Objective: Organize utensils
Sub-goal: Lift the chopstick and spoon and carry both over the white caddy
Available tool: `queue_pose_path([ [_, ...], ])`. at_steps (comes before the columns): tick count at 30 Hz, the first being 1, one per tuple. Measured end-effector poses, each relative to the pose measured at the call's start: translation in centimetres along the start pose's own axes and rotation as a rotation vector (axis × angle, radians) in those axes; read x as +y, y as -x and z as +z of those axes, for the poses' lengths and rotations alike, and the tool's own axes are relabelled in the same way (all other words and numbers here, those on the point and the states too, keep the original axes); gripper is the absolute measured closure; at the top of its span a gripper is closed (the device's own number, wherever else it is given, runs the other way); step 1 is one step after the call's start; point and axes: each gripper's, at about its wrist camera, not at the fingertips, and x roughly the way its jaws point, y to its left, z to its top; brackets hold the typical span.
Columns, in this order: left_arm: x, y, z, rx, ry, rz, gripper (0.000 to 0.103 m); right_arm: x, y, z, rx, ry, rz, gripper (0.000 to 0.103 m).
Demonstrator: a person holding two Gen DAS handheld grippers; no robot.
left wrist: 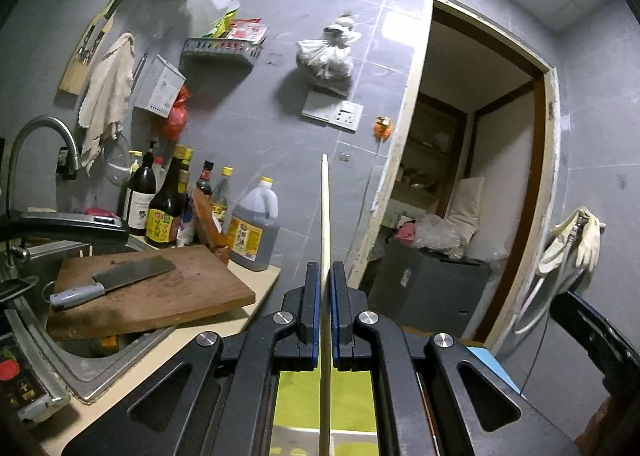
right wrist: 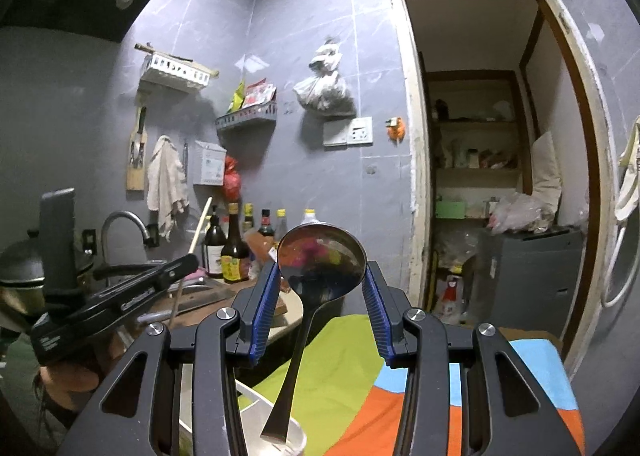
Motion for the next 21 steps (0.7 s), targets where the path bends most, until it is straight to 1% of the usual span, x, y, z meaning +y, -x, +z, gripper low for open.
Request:
queue_pose_path([
  [4,0.8,-0.5,-0.9,-0.003,0.019,0.019,0.100,0.7,-1.3,-1.3,0.030,-0.002,0.015,0.063],
  [10,0.4,-0.3,-2.8,-0.011,0.003,0.053,0.100,1.5,-2.4,-3.6,0.075,0.025,0.014,0.063],
  [16,-0.9,0.5,-4.3,-0.033,-0.045,0.082,0.100,1.9,-3.1,-5.2,0.116,0.037,0.011,0.063],
  [21,-1.1,0.6,-5.3,-0.014,-0.062,0.098,0.100,2.0,-3.3,-6.1,0.148,0.034,0.015,0.063],
])
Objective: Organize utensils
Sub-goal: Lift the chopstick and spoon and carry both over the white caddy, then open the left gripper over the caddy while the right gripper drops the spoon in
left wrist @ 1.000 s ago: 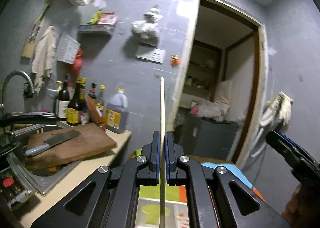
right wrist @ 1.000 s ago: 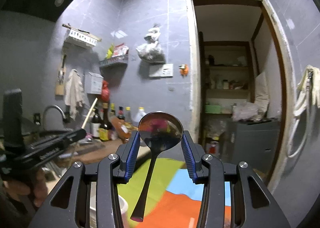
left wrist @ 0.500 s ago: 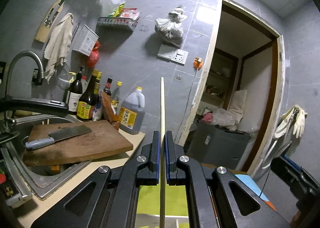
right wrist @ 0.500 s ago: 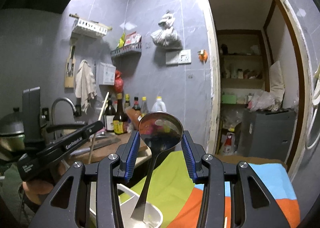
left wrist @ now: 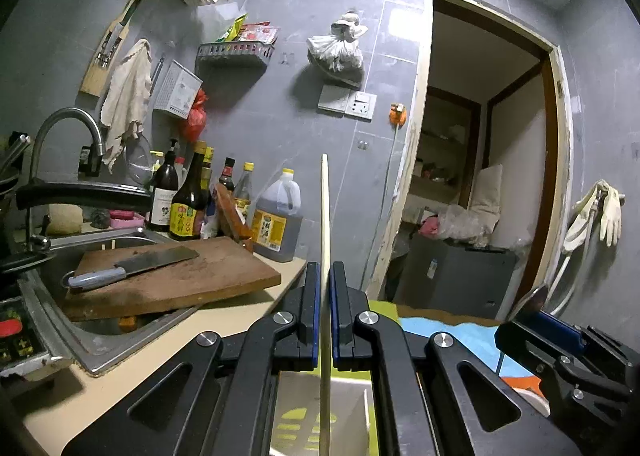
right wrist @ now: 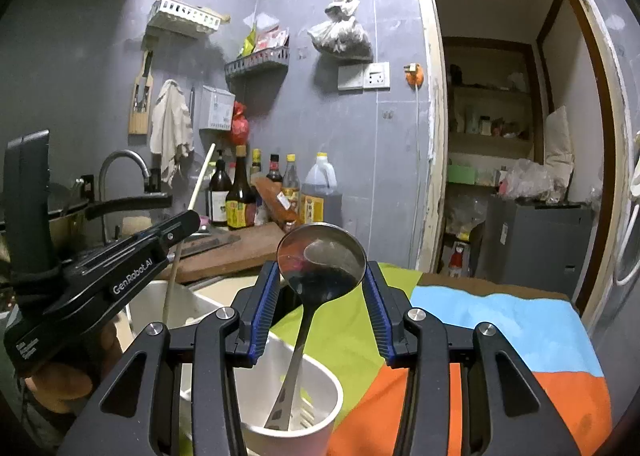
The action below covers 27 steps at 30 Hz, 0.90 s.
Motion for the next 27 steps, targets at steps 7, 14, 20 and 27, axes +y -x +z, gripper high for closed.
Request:
queue_pose_path([
  [7,-0.1,0.4,-1.2,0.057,-0.031,0.015,0.100,0.4,-0.1,-0.9,0.040,0.013,0.013,0.062],
  [14,-0.2,0.8,-1.6,0.135,-0.032,-0.014,0.099,0.5,-0.3,-1.7,0.086,0.007,0.034,0.062],
  [20,-0.3,1.6,-1.4,0.171,-0.022,-0.039,0.097,0.3,0.2,-1.8,0.079,-0.005,0.046,0.057],
  [27,-1.0,3.3,-0.3,0.160,-0.017,-0.068,0.074,-0.7,1.8,-1.2,0.034,-0.046,0.048,0.048],
])
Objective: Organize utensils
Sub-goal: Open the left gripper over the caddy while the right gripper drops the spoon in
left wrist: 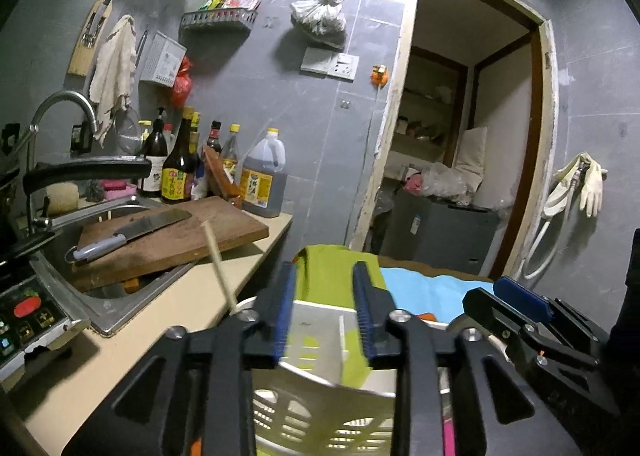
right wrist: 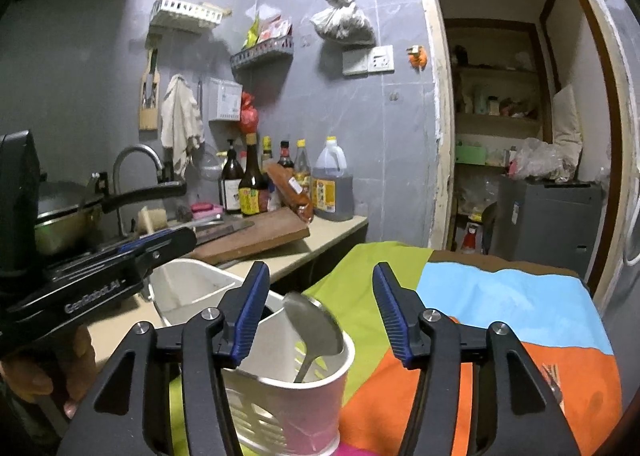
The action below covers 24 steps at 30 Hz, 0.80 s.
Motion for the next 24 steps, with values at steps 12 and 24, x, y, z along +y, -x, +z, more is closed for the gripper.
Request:
queue_pose_path([
  [12,-4.0,2.5,1.8,-0.068,-0.054,-0.049,0.030,-4.4,7.4,2.4,-0.176,-0.054,-0.146,0.000],
  [24,-10.3,3.3,1.0,-0.060,-0.117,-0.185,0.009,-9.0,15.2,2.4,-0.210,-0.028,-0.294,0.000],
])
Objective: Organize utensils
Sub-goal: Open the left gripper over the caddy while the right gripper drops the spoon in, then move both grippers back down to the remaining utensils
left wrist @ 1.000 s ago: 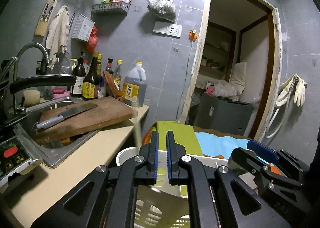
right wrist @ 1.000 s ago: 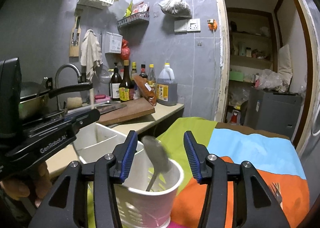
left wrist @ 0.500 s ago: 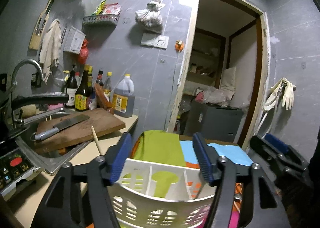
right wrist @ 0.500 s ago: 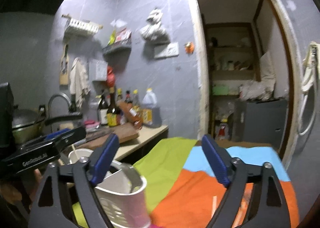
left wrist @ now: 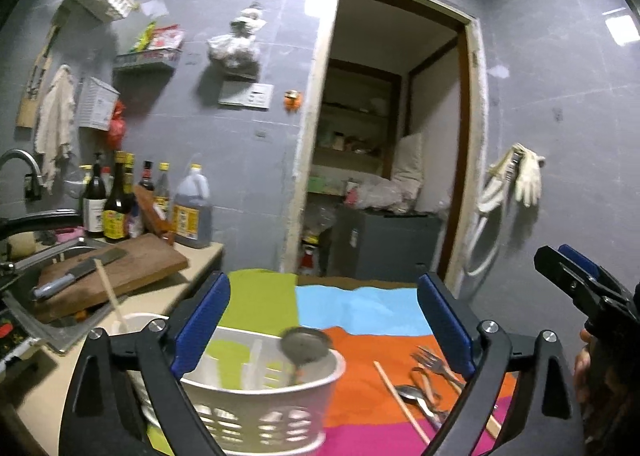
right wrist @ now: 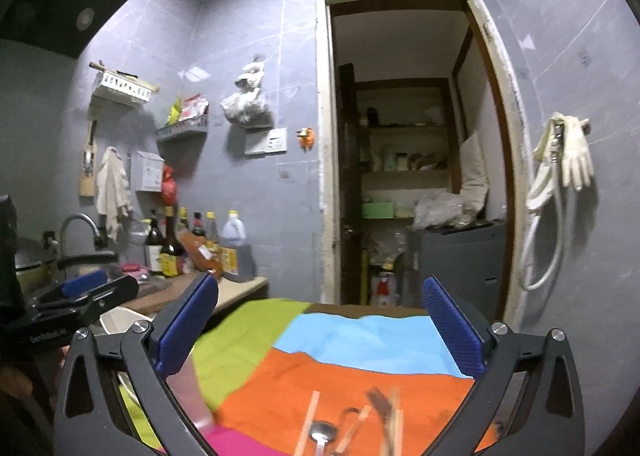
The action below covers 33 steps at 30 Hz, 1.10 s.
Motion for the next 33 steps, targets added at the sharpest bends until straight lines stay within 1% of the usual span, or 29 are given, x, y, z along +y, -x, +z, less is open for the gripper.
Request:
queue_pose_path([
  [4,-2.2,-0.8,-0.6,0.034,-0.015,-0.046,0.008,-1.6,1.0,-0.4,0.016,0.030,-0.037,0.000],
  [9,-4.8,-2.3,-1.9,0.101,-0.045,-0.086,0.008,-3.8,1.5,-1.5,0.056,0.033,-0.081,0.000],
  [14,-7.0,-3.8,-3.6,0.179,-0.085,-0.093,0.008,-6.0,1.1,-3.0,0.128,0.022,-0.117,0.000],
  [20,-8.7,-6.1,-6.1,0.315,-0.118,-0.082,0.008,-7.7,-0.2,-5.1,0.233,0.022,-0.135,0.000],
  [23,-9.1,-7.2,-7.1,0.379,-0.132,-0.076,0.009,-8.5,-1.3,-6.1,0.304,0.017,-0.143,0.000],
  [25,-9.2,-7.9,-7.8,0.418,-0.135,-0.069,0.009,-9.0,-2.1,-6.5,0.346,0.008,-0.143,0.002],
  [27,-9.1,-8.7,-8.3,0.450,-0.132,-0.066,0.010,-9.3,-3.0,-7.0,0.391,0.007,-0.148,0.011],
  [28,-9.1,-9.1,-8.6,0.466,-0.131,-0.065,0.013,-9.5,-3.4,-7.3,0.413,0.008,-0.151,0.014],
  [29,-9.1,-9.3,-8.8,0.481,-0.130,-0.064,0.015,-9.7,-3.8,-7.6,0.436,0.009,-0.152,0.018],
  [31,-9.0,-10.1,-9.3,0.521,-0.128,-0.062,0.025,-9.9,-4.8,-8.4,0.489,0.009,-0.149,0.025],
  [32,-8.9,-10.6,-9.6,0.543,-0.127,-0.062,0.028,-10.1,-5.3,-8.8,0.516,0.007,-0.144,0.031],
  [33,-8.9,-11.1,-9.9,0.569,-0.125,-0.061,0.034,-10.1,-5.6,-9.1,0.535,0.005,-0.139,0.037],
])
